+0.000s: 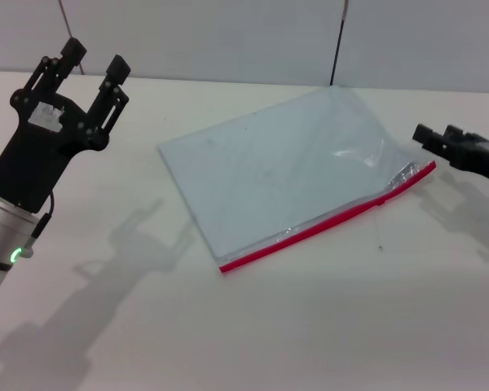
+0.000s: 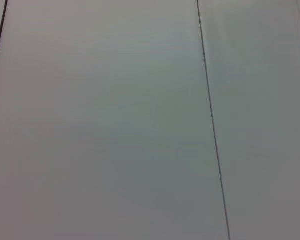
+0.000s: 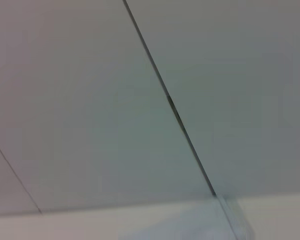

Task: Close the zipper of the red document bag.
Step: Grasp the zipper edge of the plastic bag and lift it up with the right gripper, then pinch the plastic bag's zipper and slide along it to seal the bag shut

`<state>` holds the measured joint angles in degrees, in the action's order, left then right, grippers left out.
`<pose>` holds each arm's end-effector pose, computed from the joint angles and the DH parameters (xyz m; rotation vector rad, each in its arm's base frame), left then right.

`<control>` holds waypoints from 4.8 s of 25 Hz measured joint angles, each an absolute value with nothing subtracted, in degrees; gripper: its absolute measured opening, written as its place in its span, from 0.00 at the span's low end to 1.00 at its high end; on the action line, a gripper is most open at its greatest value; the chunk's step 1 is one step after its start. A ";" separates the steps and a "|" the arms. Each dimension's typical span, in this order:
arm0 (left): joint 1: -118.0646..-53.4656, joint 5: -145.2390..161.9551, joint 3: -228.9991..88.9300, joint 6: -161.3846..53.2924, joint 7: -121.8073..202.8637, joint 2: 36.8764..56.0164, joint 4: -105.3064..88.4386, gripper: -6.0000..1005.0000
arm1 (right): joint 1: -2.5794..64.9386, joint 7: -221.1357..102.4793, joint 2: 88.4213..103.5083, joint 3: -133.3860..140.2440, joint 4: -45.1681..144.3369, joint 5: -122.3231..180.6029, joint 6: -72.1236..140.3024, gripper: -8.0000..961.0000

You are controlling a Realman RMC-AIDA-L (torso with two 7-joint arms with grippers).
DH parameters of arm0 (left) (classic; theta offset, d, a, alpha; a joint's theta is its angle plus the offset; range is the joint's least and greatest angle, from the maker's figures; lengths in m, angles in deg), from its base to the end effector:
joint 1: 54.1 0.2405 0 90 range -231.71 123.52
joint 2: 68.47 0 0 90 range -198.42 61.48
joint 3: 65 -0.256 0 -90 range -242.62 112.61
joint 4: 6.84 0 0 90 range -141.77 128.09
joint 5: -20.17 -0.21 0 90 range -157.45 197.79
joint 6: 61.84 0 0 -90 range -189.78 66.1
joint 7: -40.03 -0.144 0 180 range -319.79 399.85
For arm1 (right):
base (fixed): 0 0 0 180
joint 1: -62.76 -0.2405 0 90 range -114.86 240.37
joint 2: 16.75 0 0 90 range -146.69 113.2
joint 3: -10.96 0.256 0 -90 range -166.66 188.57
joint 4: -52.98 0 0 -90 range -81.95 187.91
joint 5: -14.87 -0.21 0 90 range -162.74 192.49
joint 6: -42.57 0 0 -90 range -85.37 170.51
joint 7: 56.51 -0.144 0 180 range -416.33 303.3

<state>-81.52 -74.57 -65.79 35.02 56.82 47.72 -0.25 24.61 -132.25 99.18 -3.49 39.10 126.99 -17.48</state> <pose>-0.2760 0.3031 0.0114 -1.7022 -0.2072 -1.1511 0.3074 0.3908 -0.0028 -2.0616 1.0838 0.7690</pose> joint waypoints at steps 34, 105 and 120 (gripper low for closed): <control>-81.78 -74.56 -65.79 35.02 56.82 47.72 -0.25 0.62 | 17.75 -145.06 99.30 -4.60 42.58 143.79 -2.05 0.76; -88.25 -87.89 -73.18 18.12 43.35 47.99 0.71 0.60 | 9.66 -133.72 99.69 -3.45 49.63 136.44 -30.05 0.03; -88.21 -87.09 -73.18 16.86 39.17 48.03 1.84 0.35 | 9.58 -133.91 99.70 -3.72 49.74 136.61 -30.12 0.03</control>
